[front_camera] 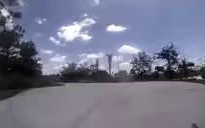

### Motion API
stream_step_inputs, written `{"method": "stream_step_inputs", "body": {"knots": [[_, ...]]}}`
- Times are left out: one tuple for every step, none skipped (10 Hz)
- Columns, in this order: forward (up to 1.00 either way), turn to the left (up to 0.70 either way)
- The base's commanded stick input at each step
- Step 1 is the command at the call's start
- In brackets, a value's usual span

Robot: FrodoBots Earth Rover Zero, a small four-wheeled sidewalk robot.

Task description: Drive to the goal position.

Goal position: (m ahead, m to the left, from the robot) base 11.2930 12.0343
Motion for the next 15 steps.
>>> {"method": "stream_step_inputs", "body": {"knots": [[0.85, 0.0], [0.85, 0.0], [0.85, 0.0], [0.85, 0.0], [0.85, 0.0], [0.85, 0.0], [0.85, 0.0], [0.85, 0.0], [0.85, 0.0], [0.85, 0.0], [0.85, 0.0], [0.85, 0.0], [0.85, 0.0], [0.85, 0.0], [0.85, 0.0]]}}
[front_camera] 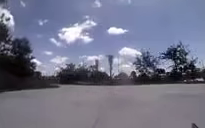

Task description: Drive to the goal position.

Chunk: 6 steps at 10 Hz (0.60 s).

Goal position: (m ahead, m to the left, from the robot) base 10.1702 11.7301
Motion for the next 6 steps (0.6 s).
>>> {"method": "stream_step_inputs", "body": {"knots": [[0.85, 0.0], [0.85, 0.0], [0.85, 0.0], [0.85, 0.0], [0.85, 0.0], [0.85, 0.0]]}}
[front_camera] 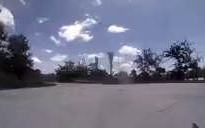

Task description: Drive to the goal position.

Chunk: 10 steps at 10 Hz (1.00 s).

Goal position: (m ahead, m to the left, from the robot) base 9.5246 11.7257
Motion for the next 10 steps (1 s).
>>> {"method": "stream_step_inputs", "body": {"knots": [[0.85, 0.0], [0.85, 0.0], [0.85, 0.0], [0.85, 0.0], [0.85, 0.0], [0.85, 0.0], [0.85, 0.0], [0.85, 0.0], [0.85, 0.0], [0.85, 0.0]]}}
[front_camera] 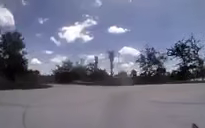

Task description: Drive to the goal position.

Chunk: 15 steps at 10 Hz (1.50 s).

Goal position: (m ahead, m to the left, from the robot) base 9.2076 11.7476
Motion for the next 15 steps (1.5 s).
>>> {"method": "stream_step_inputs", "body": {"knots": [[0.85, 0.0], [0.85, 0.0], [0.85, 0.0], [0.85, 0.0], [0.85, 0.0], [0.85, 0.0], [0.85, 0.0], [0.85, 0.0], [0.85, 0.0], [0.85, 0.0], [0.85, 0.0], [0.85, 0.0], [0.85, 0.0], [0.85, 0.0], [0.85, 0.0]]}}
